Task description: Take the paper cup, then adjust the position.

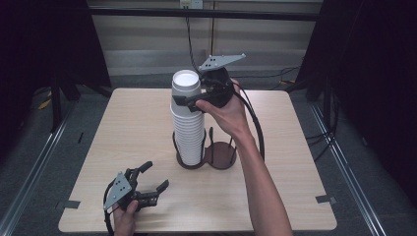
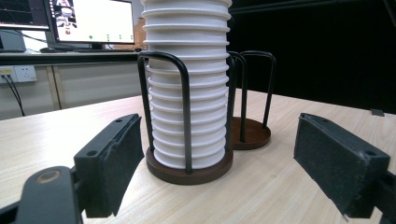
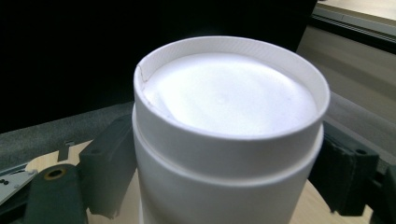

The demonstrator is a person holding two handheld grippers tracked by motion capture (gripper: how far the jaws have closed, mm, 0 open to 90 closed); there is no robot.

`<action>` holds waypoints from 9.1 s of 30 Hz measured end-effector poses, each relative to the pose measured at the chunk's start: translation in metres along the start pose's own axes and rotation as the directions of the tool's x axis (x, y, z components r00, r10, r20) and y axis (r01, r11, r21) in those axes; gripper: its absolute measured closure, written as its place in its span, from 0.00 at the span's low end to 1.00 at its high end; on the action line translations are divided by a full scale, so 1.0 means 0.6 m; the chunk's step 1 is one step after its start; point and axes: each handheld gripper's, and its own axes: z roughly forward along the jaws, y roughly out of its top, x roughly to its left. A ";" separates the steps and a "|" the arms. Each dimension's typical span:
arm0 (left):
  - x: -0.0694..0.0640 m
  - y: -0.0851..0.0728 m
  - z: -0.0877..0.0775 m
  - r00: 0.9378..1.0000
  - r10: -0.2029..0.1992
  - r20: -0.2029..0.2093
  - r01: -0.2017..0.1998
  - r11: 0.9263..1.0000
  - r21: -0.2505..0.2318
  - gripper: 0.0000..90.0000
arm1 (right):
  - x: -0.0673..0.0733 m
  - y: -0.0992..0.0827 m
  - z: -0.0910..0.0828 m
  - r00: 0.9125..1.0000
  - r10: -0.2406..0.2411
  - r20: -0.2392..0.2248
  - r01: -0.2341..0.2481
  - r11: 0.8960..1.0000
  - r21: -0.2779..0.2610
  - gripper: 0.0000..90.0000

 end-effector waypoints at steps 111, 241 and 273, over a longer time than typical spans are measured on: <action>0.004 0.001 0.001 1.000 -0.006 0.007 0.006 1.000 0.015 0.17 | 0.007 0.012 -0.164 1.000 0.002 0.010 0.001 0.944 -0.330 0.23; -0.048 0.062 0.111 0.906 -0.058 0.419 0.010 0.993 0.117 0.15 | 0.137 -0.330 -0.015 0.955 0.149 -0.258 -0.203 0.959 -0.199 0.23; -0.022 0.080 0.111 0.902 -0.025 0.431 -0.069 0.977 0.200 0.19 | 0.112 -0.342 -0.059 0.966 0.165 -0.197 -0.197 0.968 -0.155 0.14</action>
